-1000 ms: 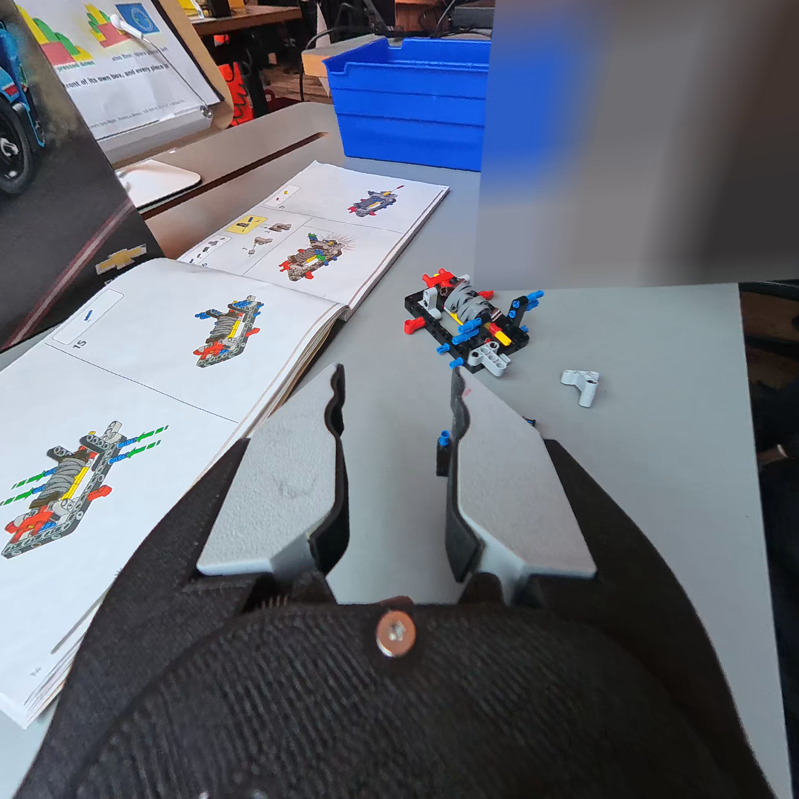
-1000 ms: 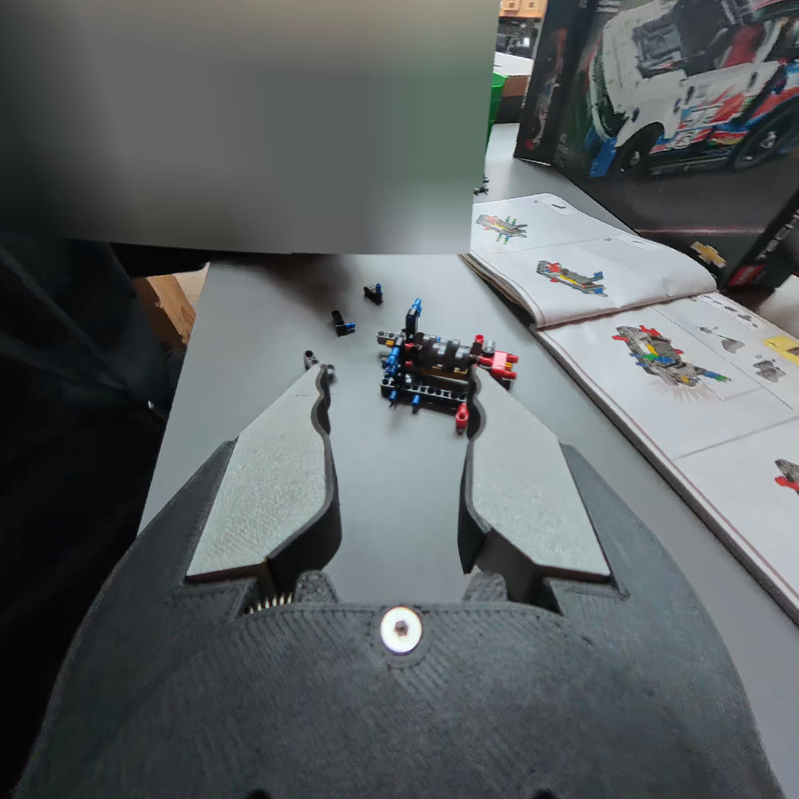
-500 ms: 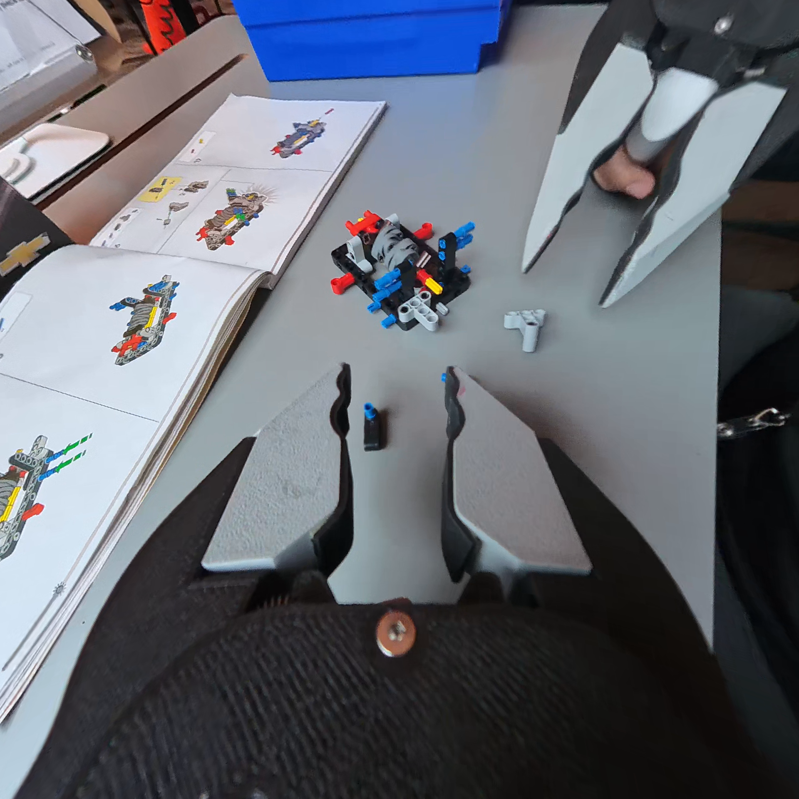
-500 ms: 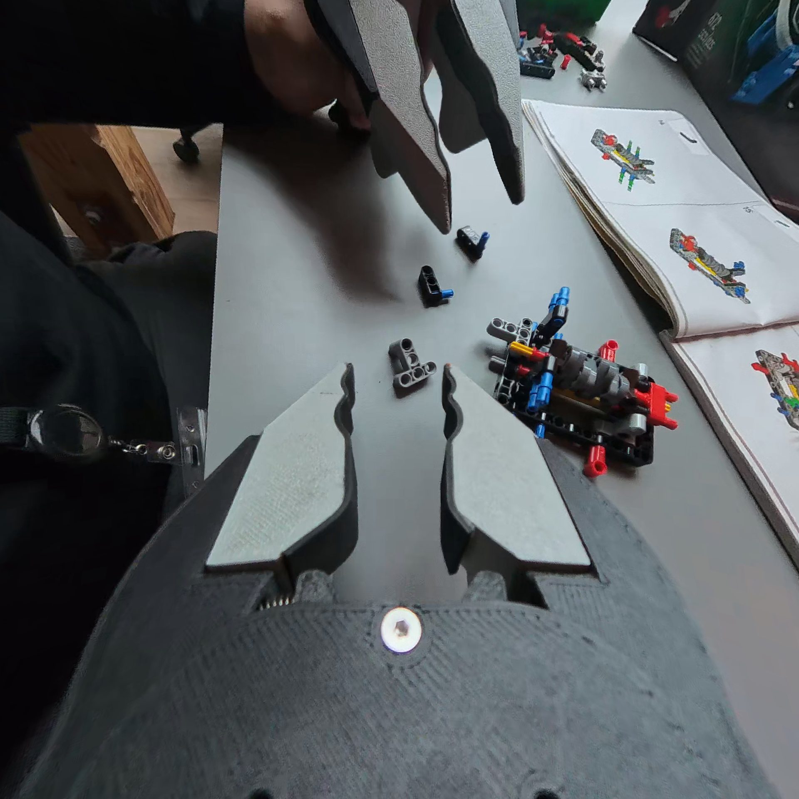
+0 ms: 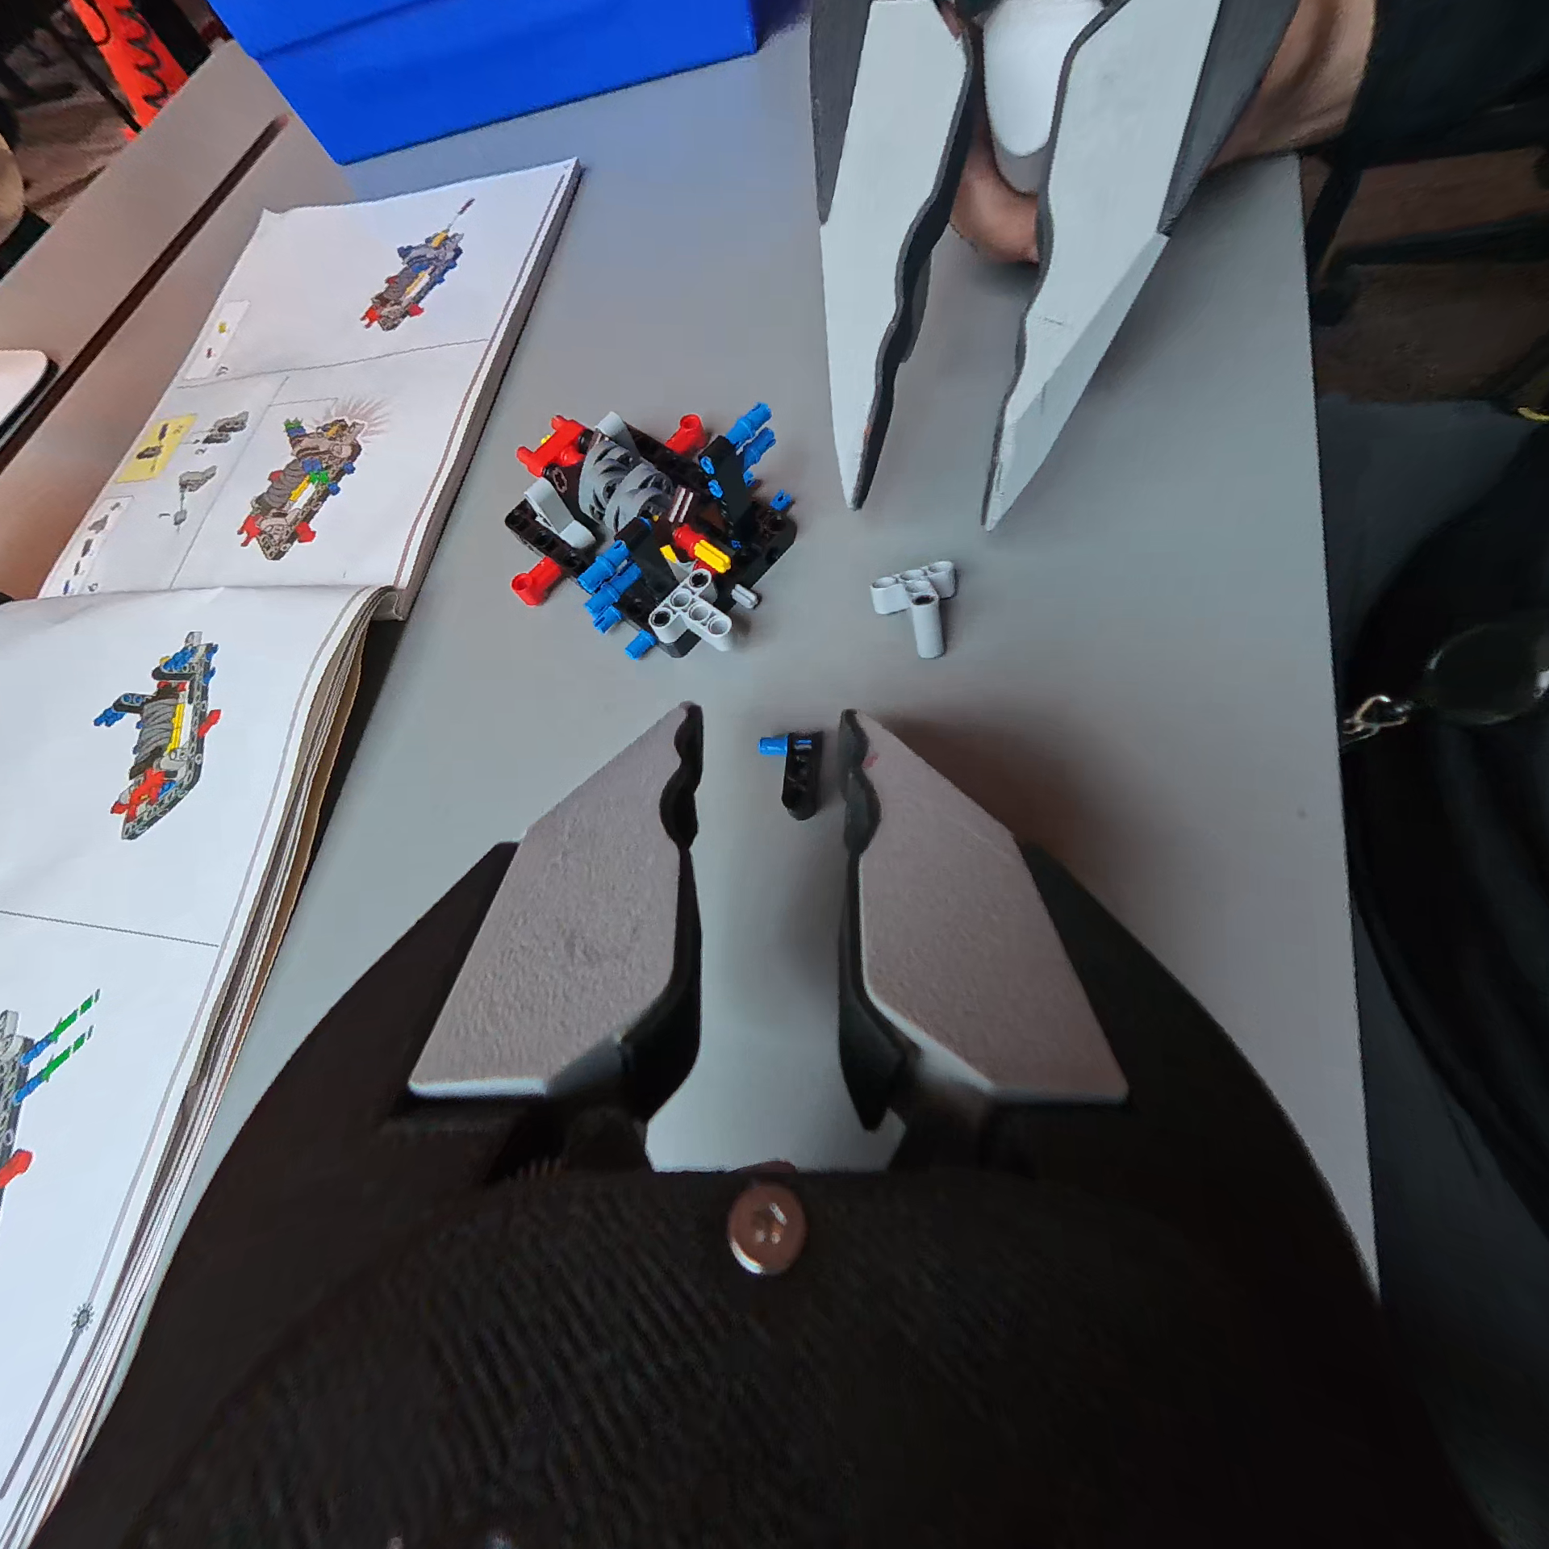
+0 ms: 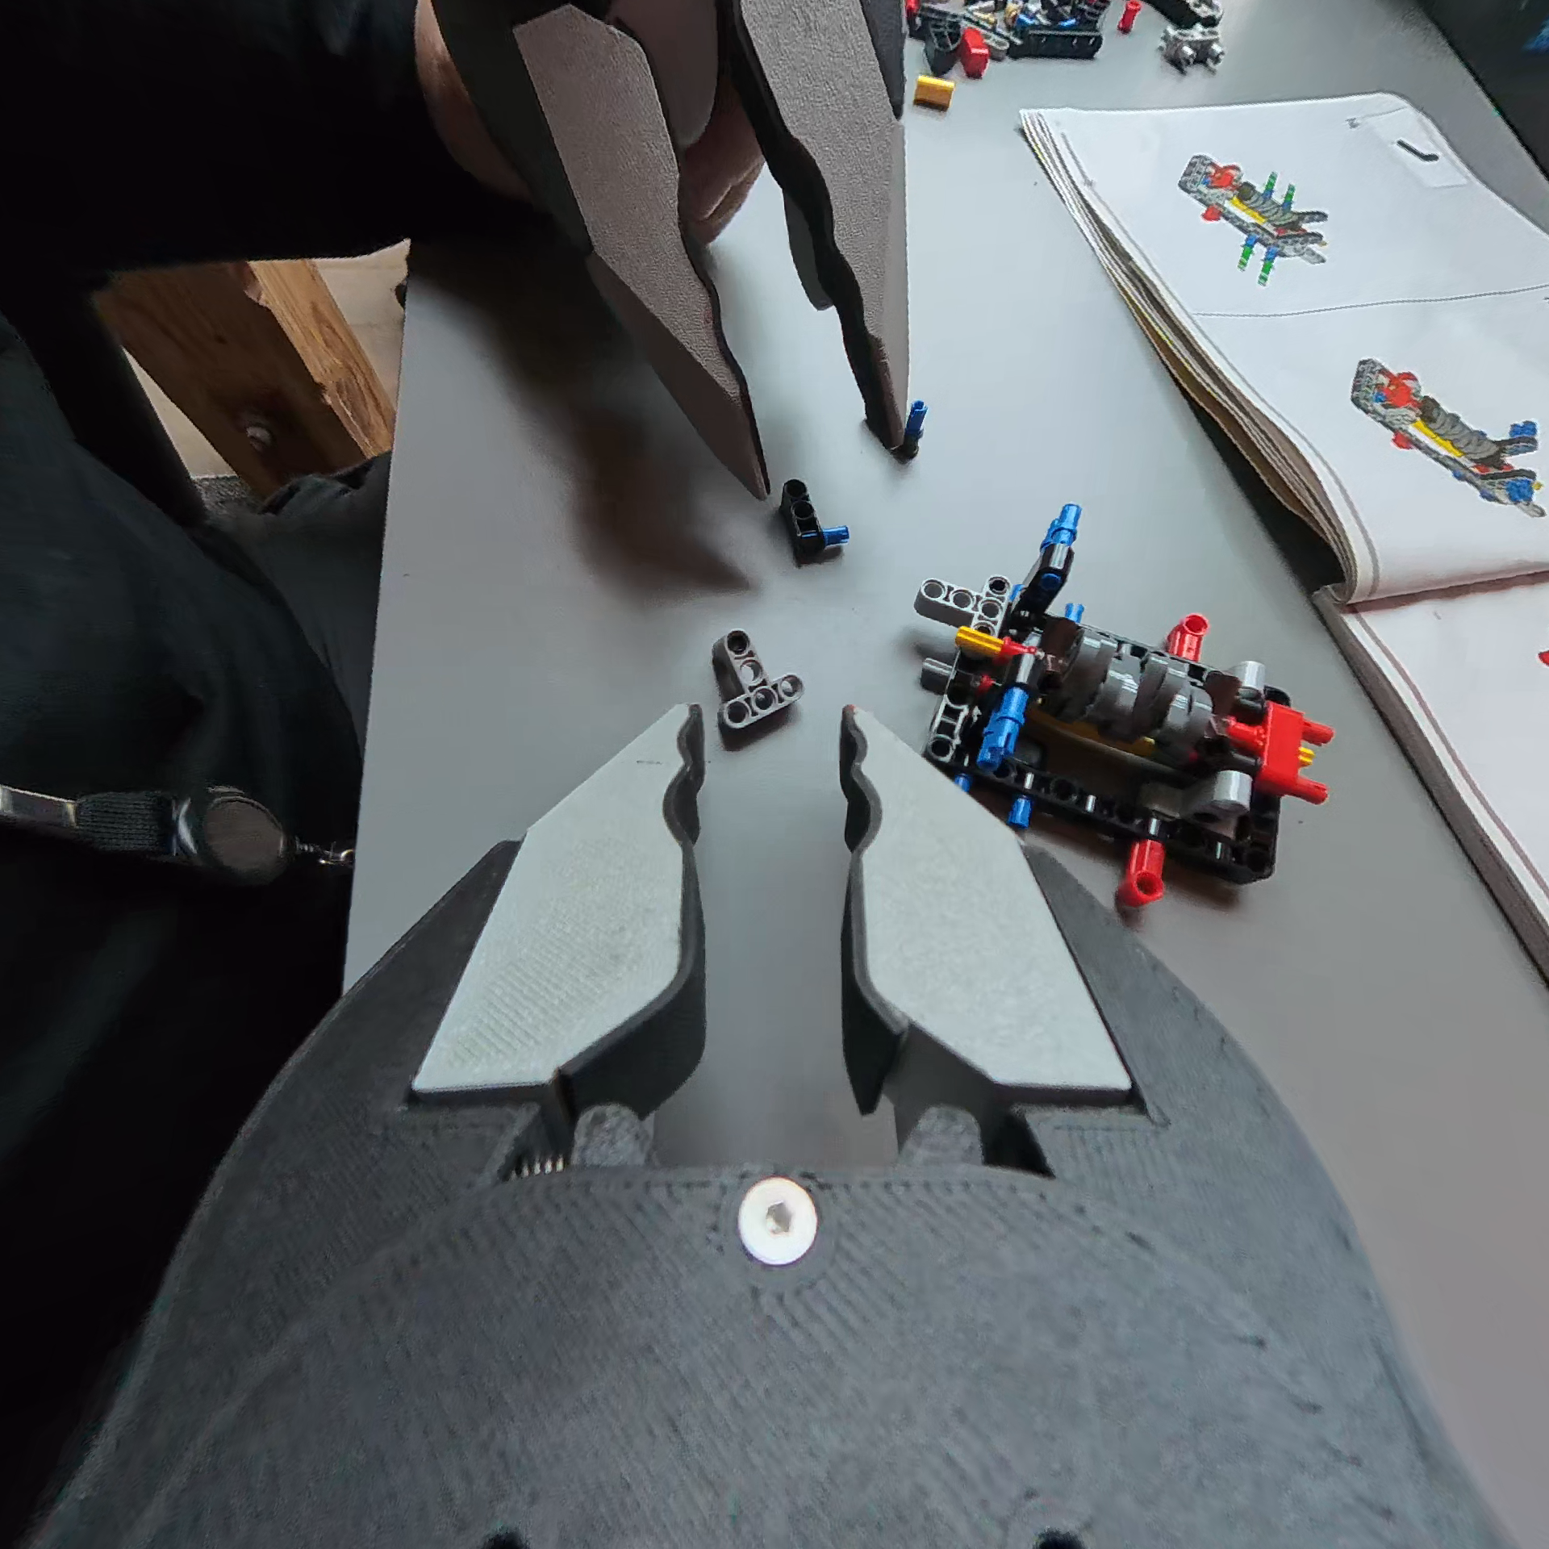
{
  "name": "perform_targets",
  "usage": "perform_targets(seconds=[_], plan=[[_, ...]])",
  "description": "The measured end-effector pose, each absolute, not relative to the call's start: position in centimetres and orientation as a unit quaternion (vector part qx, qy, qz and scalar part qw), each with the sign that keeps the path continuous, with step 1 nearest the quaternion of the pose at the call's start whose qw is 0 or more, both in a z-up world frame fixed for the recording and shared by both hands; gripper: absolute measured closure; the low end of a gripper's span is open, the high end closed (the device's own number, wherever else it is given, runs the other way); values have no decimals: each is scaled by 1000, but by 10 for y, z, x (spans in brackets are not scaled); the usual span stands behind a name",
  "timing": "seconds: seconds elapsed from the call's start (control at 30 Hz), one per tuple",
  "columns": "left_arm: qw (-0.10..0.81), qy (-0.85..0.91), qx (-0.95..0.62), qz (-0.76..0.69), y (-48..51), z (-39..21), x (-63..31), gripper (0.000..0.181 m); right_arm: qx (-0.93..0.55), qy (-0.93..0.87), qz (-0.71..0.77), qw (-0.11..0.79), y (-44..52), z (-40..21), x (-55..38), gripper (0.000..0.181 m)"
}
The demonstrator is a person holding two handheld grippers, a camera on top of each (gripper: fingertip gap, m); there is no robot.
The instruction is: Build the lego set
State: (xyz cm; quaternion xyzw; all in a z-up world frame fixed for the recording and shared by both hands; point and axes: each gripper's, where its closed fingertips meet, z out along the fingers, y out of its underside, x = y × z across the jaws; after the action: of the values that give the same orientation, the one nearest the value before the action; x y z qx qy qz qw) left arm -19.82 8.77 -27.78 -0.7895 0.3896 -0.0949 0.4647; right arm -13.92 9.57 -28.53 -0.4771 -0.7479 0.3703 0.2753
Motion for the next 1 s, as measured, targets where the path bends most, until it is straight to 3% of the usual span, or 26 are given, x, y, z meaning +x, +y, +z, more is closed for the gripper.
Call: perform_targets(seconds=[0.77,1.0], plan=[[484,384,-777,-115,92,-269,-199,154,-468,-746,390,269,95,-281,-136,150],[454,434,-766,-133,77,-277,-174,160,-461,-762,366,269,93,-288,-135,155]])
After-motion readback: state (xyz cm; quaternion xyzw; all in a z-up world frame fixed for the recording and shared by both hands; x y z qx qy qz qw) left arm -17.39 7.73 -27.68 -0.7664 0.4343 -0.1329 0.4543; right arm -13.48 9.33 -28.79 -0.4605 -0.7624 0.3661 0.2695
